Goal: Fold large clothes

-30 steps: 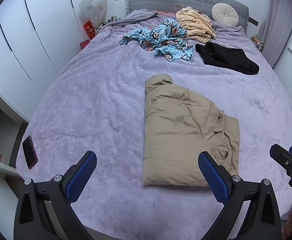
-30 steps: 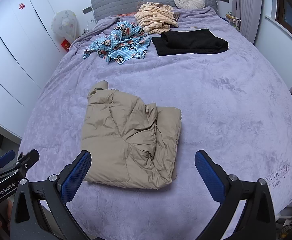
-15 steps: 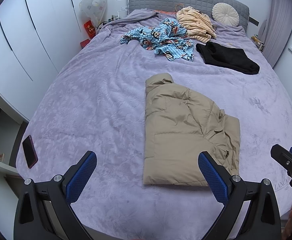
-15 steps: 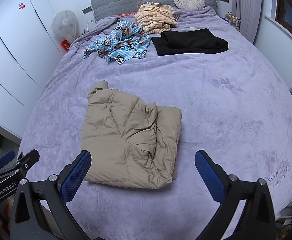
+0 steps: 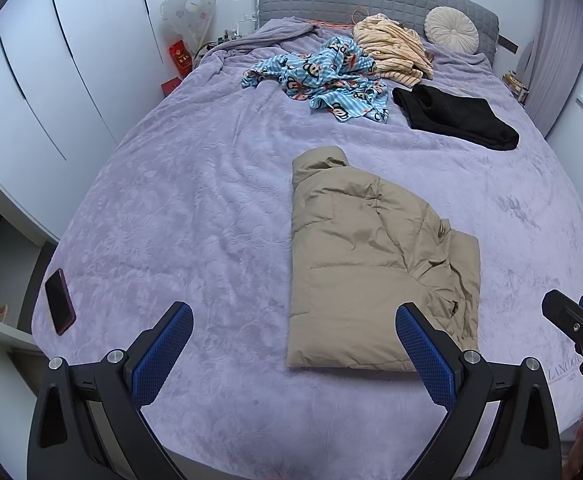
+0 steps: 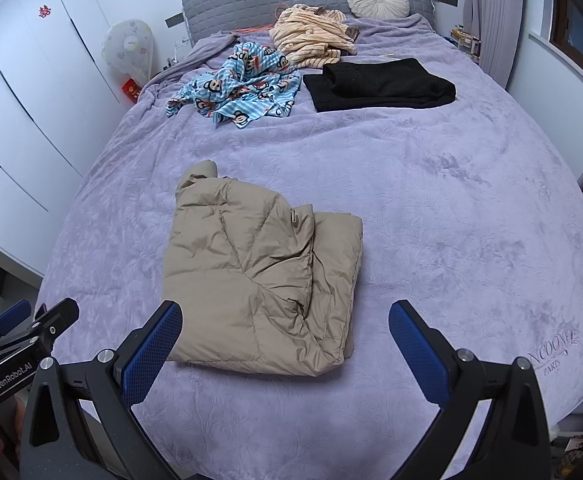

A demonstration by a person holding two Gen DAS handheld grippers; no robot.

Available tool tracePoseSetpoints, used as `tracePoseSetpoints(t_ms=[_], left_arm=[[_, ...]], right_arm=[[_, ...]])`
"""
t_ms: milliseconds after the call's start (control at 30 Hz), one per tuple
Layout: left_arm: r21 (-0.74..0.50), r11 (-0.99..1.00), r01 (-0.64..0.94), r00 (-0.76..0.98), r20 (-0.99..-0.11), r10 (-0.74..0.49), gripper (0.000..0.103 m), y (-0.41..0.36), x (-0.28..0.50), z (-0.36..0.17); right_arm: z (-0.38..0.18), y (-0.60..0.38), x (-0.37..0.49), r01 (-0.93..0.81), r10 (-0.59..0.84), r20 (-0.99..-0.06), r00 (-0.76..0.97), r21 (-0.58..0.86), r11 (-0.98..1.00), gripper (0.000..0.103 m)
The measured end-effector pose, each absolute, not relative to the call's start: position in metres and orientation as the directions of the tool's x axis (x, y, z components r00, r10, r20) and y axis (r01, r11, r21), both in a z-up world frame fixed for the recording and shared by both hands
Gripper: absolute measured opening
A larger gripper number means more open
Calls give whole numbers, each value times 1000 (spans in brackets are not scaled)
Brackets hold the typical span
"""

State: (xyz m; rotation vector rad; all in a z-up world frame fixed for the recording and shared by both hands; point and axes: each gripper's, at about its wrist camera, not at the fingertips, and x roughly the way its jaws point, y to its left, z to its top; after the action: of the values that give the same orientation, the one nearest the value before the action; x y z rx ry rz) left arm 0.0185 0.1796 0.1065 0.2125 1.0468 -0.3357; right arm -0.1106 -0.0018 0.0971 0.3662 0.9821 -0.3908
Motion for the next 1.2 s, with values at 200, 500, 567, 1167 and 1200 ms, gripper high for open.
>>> tracePoseSetpoints(t_ms=[200,500,567,1167,1200], left_arm=[[11,929,370,455,-874,-171,101,180,19,106],[12,929,370,455,-874,-170,101,180,18,106],[11,929,371,455,-874,-171,101,180,18,106],[10,929,369,456,-874,-171,101,181,19,105],[12,929,369,456,-873,-170,101,181,19,105]], right_arm=[[97,0,-111,473,-151,-854,498,122,872,103],[97,0,-112,474,-151,-854,498,123,872,103],[96,0,-112,474,-151,-854,498,122,872,103],[96,1,-112,471,-149,-855,497,122,874,103],[96,2,-112,471,-148,-855,498,122,874,103]])
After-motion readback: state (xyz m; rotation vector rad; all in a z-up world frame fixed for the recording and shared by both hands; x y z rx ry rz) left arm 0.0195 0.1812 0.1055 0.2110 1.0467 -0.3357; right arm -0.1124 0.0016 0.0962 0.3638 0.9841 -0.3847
